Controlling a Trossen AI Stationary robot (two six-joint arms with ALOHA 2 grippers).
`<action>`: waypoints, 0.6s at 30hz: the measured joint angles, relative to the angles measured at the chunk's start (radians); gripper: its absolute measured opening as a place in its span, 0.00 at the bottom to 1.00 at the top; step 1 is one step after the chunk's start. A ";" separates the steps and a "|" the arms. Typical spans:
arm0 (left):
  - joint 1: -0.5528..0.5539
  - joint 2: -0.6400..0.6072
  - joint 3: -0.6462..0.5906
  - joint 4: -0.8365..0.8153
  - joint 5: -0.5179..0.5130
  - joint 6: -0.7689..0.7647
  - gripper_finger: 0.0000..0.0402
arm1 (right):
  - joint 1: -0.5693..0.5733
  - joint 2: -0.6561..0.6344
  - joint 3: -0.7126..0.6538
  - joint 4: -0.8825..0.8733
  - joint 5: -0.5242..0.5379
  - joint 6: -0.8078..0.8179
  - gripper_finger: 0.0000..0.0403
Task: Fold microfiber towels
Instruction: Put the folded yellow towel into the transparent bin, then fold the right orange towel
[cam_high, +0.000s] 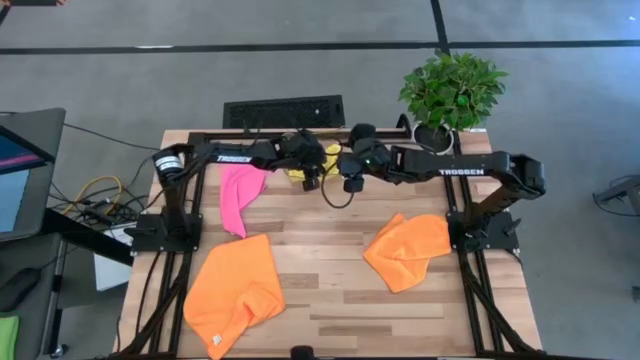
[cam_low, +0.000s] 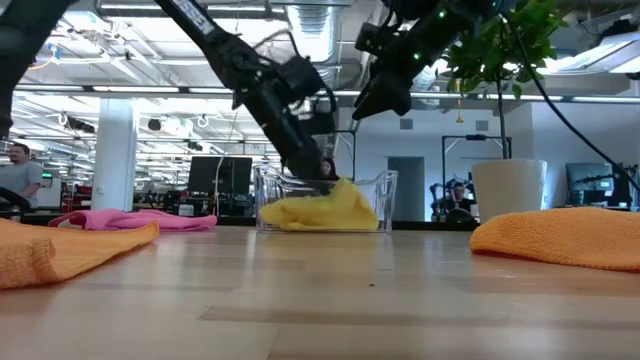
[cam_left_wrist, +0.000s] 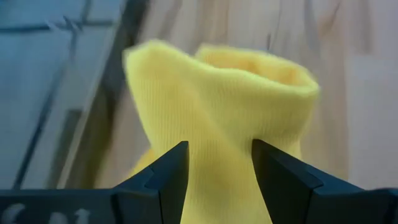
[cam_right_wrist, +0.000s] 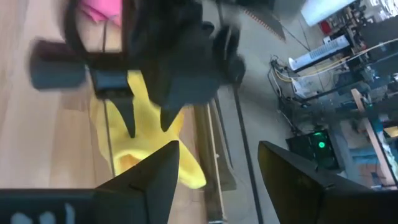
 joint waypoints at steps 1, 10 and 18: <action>0.003 0.014 0.013 -0.020 0.011 -0.002 0.42 | 0.003 0.000 0.000 0.000 0.000 0.000 0.60; 0.004 0.082 0.110 -0.110 0.056 -0.007 0.42 | 0.003 0.000 0.000 -0.010 0.008 0.004 0.60; 0.004 0.084 0.255 -0.265 0.034 0.004 0.42 | 0.003 0.000 0.000 -0.016 0.008 0.019 0.60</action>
